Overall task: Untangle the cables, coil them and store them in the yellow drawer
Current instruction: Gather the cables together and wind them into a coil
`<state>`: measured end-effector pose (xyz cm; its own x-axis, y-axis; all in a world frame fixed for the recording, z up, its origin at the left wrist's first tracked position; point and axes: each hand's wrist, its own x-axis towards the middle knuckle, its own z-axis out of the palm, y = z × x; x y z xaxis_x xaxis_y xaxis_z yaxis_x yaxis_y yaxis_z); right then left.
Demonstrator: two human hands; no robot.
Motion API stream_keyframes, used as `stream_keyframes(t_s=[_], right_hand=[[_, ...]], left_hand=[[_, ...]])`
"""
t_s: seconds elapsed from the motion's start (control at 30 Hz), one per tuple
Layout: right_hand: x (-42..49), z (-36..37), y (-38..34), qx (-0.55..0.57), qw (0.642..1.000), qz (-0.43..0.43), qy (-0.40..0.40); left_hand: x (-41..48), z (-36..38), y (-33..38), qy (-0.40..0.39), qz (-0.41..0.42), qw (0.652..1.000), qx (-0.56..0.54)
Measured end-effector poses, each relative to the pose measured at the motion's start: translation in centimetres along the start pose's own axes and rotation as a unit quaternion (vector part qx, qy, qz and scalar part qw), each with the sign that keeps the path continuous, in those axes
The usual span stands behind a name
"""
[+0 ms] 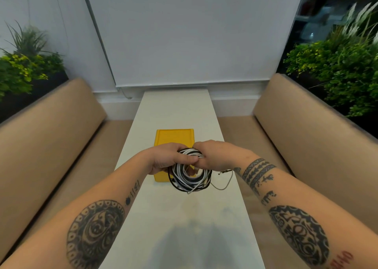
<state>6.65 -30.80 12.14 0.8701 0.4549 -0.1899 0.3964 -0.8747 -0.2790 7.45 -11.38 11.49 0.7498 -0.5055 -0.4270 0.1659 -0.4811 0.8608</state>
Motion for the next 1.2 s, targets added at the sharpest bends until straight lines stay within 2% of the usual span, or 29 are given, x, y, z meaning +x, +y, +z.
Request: stream_keyframes(t_s=[0.23,0.33,0.4,0.53,0.67,0.8,0.9,1.03,1.07,1.2], right_hand=[[-0.8,0.2,1.5,0.215,0.976,-0.022,-0.006],[-0.7,1.1,2.2,0.279,0.96,-0.012,0.035],[-0.4,1.7,2.2,0.382,0.921,0.021,0.07],[-0.2,2.6,1.5,0.579,0.807,0.058,0.105],[-0.1,3.7,-0.6,0.658,0.744,0.055,0.1],[0.4,3.3,-2.0,0.721,0.672,0.126,0.117],[0.7,3.0,-2.4,0.709,0.675,0.161,0.127],[0.8,3.0,-2.8,0.645,0.739,0.143,0.135],[0.9,3.1,-2.8,0.638,0.745,0.135,0.141],[0.7,3.3,-2.9,0.642,0.738,0.117,0.169]], left_hand=[[-0.3,-1.4,0.2,0.062,0.048,0.997,-0.002],[-0.5,-1.8,-0.2,0.102,0.077,0.991,-0.041],[-0.4,-1.7,-0.4,0.159,0.106,0.979,-0.077],[0.5,-1.7,-0.5,0.308,0.15,0.923,-0.173],[0.5,-0.9,0.5,0.374,0.173,0.894,-0.174],[0.7,1.0,1.0,0.42,0.178,0.872,-0.18],[1.0,2.0,1.0,0.448,0.168,0.857,-0.19],[1.4,3.7,1.1,0.462,0.142,0.836,-0.26],[1.5,4.0,1.2,0.465,0.135,0.83,-0.278],[1.6,4.9,1.2,0.46,0.12,0.821,-0.315]])
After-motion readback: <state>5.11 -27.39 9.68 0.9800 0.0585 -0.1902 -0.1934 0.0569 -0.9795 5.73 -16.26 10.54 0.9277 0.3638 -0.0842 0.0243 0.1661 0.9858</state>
